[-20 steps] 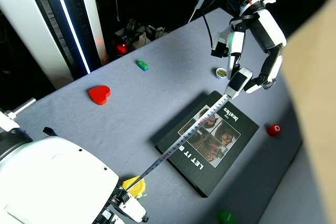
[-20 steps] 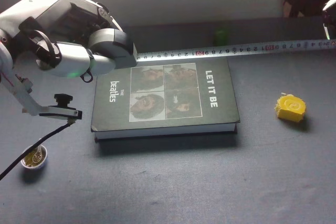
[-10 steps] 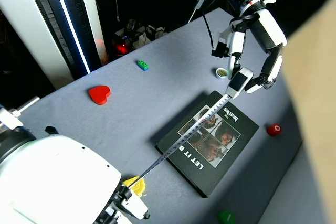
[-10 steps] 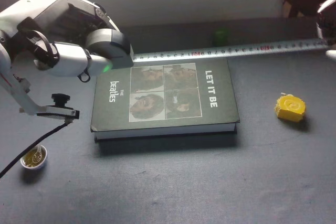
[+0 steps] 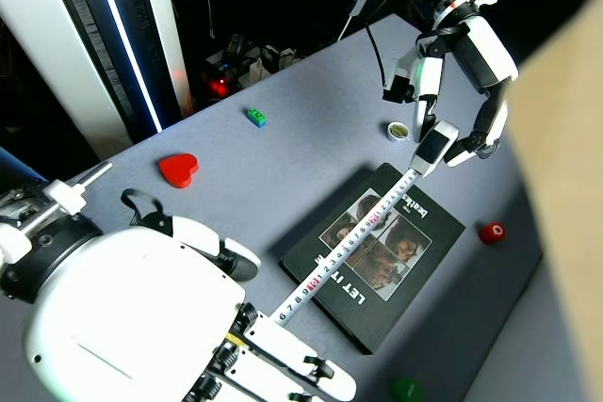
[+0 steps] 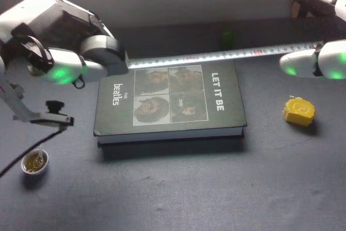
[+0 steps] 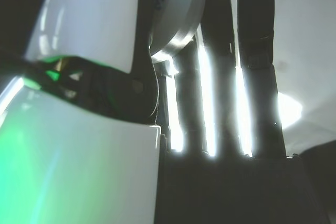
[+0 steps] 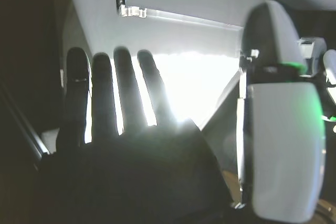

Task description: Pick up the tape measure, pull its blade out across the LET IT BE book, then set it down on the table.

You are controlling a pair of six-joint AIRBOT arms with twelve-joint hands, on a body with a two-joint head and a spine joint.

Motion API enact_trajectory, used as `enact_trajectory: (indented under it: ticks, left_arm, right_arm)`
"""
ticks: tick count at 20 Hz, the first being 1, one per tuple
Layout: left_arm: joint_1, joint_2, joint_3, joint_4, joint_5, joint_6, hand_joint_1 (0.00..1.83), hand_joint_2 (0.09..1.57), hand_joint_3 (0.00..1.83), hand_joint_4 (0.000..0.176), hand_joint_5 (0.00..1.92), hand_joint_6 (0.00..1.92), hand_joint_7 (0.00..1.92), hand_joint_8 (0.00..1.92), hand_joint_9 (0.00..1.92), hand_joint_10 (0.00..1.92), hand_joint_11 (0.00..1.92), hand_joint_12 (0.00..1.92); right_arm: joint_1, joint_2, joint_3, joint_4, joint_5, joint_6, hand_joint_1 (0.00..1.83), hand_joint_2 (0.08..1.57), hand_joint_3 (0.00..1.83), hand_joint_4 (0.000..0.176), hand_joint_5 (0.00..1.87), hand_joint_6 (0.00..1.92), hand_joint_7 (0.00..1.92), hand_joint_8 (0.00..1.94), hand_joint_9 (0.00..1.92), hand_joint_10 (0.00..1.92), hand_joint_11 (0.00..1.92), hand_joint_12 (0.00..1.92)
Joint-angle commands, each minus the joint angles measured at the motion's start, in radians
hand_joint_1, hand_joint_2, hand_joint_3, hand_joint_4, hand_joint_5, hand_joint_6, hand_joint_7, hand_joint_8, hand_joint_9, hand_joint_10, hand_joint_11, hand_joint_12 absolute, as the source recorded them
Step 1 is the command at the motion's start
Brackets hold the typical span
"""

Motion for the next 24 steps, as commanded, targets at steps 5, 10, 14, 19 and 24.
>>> enact_trajectory:
  ticks: [5,10,14,19,24]
  left_arm:
    - [0.019,-0.005,0.066,0.036,-0.004,-0.016,1.39,1.06,0.00,0.000,1.05,0.70,1.18,0.70,0.95,1.13,0.84,0.97]
    - [0.054,-0.034,0.116,0.029,0.012,-0.062,1.39,1.06,0.00,0.000,1.05,0.73,1.18,0.69,0.95,1.13,0.83,0.96]
    - [0.085,-0.055,0.154,0.020,0.015,-0.082,1.39,1.06,0.00,0.000,1.06,0.70,1.17,0.71,0.96,1.13,0.84,0.97]
    - [0.123,-0.081,0.213,0.031,0.019,-0.121,1.39,1.06,0.00,0.000,1.07,0.69,1.17,0.70,0.95,1.13,0.83,0.98]
    - [0.126,-0.103,0.262,0.031,0.019,-0.138,1.39,1.05,0.00,0.000,1.15,0.57,1.16,0.71,0.95,1.14,0.83,1.03]
  right_arm:
    - [0.010,0.044,-0.101,-0.254,-0.006,0.216,0.00,0.96,0.00,0.000,0.00,0.00,0.00,0.00,0.00,0.00,0.00,0.31]
    - [-0.028,0.062,-0.129,-0.562,0.028,0.513,0.00,0.96,0.00,0.000,0.00,0.00,0.00,0.00,0.00,0.00,0.00,0.40]
    - [-0.056,0.074,-0.153,-0.763,-0.019,0.666,0.00,0.99,0.01,0.000,0.00,0.00,0.00,0.00,0.00,0.00,0.00,0.43]
    - [-0.070,0.080,-0.163,-0.792,-0.031,0.669,0.00,0.99,0.01,0.000,0.00,0.00,0.00,0.00,0.00,0.00,0.00,0.43]
    - [-0.073,0.080,-0.167,-0.798,-0.045,0.683,0.00,0.99,0.01,0.000,0.00,0.00,0.00,0.00,0.00,0.00,0.00,0.44]
